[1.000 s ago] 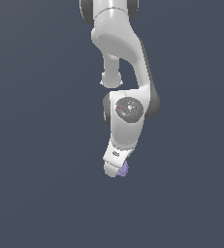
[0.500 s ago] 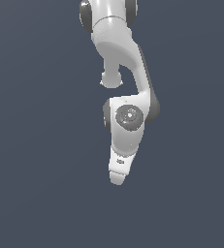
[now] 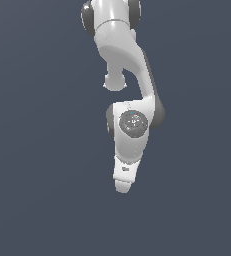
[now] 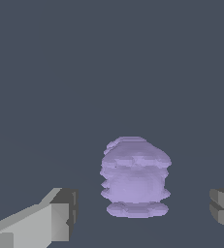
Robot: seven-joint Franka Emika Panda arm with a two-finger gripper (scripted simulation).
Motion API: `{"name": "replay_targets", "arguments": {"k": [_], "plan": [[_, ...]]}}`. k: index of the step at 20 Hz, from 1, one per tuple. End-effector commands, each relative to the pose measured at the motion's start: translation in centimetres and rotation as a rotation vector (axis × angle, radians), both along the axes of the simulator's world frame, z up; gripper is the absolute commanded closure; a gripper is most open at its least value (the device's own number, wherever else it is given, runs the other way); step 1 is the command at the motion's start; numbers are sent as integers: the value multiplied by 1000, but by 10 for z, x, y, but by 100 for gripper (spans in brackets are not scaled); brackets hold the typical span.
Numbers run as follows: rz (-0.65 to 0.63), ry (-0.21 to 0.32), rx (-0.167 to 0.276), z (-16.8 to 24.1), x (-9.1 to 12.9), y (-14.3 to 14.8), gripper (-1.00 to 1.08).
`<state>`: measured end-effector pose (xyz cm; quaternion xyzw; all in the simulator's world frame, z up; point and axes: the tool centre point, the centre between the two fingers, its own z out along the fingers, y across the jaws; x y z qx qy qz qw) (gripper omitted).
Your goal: Pick up the object and move it to a goal position.
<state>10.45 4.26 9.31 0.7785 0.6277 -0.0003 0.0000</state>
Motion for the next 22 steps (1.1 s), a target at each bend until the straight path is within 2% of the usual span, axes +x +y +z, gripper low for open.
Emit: {"name": "replay_targets", "arguments": {"k": [1, 11, 17, 18, 22], "plan": [[0, 0, 0, -2, 0, 0, -92], [5, 0, 0, -47, -1, 0, -92], [5, 0, 0, -50, 0, 0, -92], [5, 0, 0, -50, 0, 0, 108], [5, 0, 0, -50, 0, 0, 108]]}}
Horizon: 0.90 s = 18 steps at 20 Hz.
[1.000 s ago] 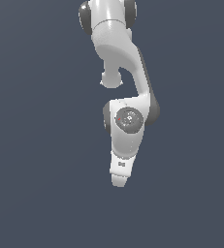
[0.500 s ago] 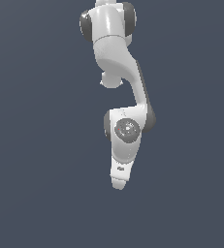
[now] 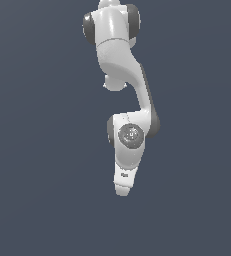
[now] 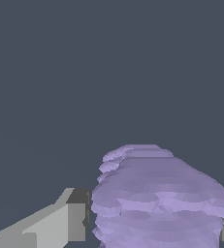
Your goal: Pick up the object and move it to a goal position.
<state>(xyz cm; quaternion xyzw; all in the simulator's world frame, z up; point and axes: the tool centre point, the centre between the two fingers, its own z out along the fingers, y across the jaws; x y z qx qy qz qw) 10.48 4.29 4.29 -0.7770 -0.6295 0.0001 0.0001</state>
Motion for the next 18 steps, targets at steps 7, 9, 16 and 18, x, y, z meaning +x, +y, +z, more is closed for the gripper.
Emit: {"name": "replay_targets", "arguments": {"k": [7, 9, 16, 18], "plan": [[0, 0, 0, 0, 0, 0, 108], [0, 0, 0, 1, -1, -1, 108], [0, 0, 0, 11, -9, -14, 108], [0, 0, 0, 16, -14, -21, 108]]}}
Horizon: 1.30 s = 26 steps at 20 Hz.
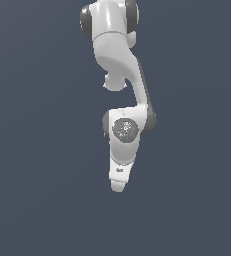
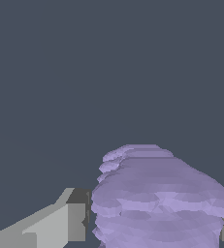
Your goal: Pick up the object and move it to a goal position.
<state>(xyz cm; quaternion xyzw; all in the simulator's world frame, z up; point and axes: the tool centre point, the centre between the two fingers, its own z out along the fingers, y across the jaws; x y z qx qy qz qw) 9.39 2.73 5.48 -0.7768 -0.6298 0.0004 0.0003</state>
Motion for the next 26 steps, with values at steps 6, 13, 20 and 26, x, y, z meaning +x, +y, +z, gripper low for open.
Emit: {"name": "replay_targets", "arguments": {"k": [6, 13, 20, 26], "plan": [[-1, -1, -1, 27, -23, -36, 108], [-1, -1, -2, 70, -60, -93, 108], [-1, -1, -2, 118, -99, -155, 108], [-1, -1, 0, 158, -130, -205, 108]]}}
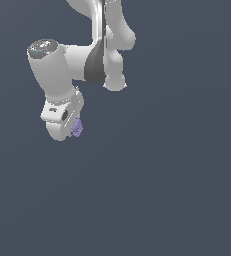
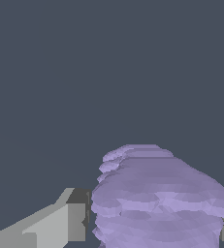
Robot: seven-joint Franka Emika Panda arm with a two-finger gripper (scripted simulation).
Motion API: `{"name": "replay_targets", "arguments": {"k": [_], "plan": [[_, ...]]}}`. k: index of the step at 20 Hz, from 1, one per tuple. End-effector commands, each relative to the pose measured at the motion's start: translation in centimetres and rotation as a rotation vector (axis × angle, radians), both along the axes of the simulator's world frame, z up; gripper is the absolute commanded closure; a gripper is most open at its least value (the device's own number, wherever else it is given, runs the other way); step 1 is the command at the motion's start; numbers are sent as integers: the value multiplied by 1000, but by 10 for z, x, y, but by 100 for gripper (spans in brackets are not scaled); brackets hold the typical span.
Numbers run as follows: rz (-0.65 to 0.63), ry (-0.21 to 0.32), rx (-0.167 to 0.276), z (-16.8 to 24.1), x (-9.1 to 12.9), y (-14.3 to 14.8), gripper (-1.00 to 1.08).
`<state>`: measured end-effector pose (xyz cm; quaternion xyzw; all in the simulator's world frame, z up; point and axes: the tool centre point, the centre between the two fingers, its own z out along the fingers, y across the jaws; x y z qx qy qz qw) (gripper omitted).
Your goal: Pick up the object and move it to a goal position.
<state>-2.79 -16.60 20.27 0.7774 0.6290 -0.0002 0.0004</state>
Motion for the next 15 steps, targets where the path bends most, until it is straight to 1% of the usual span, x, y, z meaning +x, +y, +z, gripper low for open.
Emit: {"name": "replay_targets", "arguments": {"k": [1, 5, 8, 12, 15], "plan": [[1, 0, 1, 16, -13, -20, 108], [1, 0, 2, 36, -28, -46, 108], [1, 0, 2, 47, -36, -61, 108], [1, 0, 2, 56, -42, -73, 108], [1, 0, 2, 58, -43, -75, 108]]}}
